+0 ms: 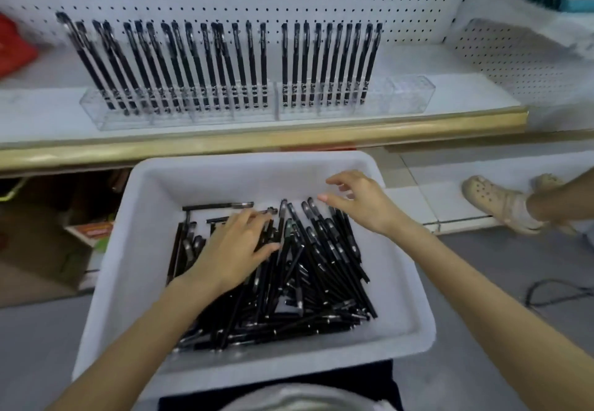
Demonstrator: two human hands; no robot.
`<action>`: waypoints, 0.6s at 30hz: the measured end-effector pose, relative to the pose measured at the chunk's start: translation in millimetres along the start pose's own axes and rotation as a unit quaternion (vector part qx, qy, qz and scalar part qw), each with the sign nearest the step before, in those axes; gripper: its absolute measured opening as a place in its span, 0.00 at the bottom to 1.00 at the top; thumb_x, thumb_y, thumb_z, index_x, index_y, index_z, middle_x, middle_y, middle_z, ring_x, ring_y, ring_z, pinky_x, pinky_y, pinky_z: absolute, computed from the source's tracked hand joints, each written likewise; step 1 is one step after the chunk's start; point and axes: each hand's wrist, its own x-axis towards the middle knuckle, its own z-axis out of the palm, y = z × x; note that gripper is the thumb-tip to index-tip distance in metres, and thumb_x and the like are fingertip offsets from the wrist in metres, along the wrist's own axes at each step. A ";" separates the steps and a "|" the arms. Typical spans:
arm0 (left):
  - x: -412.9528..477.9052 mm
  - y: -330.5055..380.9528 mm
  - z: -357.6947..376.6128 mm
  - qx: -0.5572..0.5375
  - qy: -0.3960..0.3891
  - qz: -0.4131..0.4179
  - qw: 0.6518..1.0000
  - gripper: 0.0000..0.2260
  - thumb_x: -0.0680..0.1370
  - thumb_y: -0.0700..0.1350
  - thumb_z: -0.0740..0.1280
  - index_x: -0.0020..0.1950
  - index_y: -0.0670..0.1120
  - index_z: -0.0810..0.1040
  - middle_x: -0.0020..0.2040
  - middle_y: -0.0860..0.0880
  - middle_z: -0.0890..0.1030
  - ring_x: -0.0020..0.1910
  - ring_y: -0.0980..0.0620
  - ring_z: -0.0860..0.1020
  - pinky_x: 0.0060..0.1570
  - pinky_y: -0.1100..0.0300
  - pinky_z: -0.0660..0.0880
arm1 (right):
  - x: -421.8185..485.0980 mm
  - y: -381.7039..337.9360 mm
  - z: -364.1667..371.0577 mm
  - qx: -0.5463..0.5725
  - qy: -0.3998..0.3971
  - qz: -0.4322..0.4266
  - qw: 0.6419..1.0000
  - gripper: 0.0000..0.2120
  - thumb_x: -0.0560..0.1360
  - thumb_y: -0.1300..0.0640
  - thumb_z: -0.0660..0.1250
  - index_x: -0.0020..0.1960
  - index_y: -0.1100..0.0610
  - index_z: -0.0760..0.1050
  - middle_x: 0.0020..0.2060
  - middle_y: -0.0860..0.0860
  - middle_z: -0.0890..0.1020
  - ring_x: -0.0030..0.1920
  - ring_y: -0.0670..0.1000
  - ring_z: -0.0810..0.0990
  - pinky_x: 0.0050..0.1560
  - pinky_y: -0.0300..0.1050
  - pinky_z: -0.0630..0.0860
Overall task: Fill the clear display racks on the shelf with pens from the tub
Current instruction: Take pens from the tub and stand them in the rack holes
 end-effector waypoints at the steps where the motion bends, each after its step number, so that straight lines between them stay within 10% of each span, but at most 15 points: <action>1: -6.1 -5.2 5.8 -0.011 -0.004 -0.016 1.000 0.28 0.79 0.60 0.58 0.75 0.48 0.61 0.70 0.48 0.65 0.69 0.49 0.65 0.66 0.54 0.67 | -3.6 0.0 9.7 0.006 -0.007 0.008 1.000 0.25 0.75 0.44 0.66 0.67 0.57 0.72 0.63 0.54 0.73 0.60 0.52 0.75 0.61 0.44 0.71; 11: -20.1 -20.9 47.0 -0.159 -0.044 -0.181 0.969 0.29 0.78 0.57 0.63 0.74 0.46 0.60 0.68 0.45 0.64 0.69 0.46 0.63 0.69 0.49 0.64 | -22.1 21.1 71.8 0.036 -0.028 0.108 0.993 0.27 0.74 0.41 0.67 0.67 0.56 0.71 0.61 0.57 0.74 0.63 0.56 0.73 0.62 0.46 0.70; 18: 1.3 -25.5 53.1 -0.212 -0.010 -0.256 0.943 0.16 0.74 0.57 0.69 0.58 0.50 0.77 0.61 0.47 0.73 0.60 0.48 0.73 0.61 0.48 0.72 | -23.2 28.0 77.9 0.130 -0.025 0.156 0.979 0.28 0.73 0.46 0.70 0.68 0.56 0.68 0.62 0.55 0.73 0.63 0.53 0.73 0.62 0.46 0.71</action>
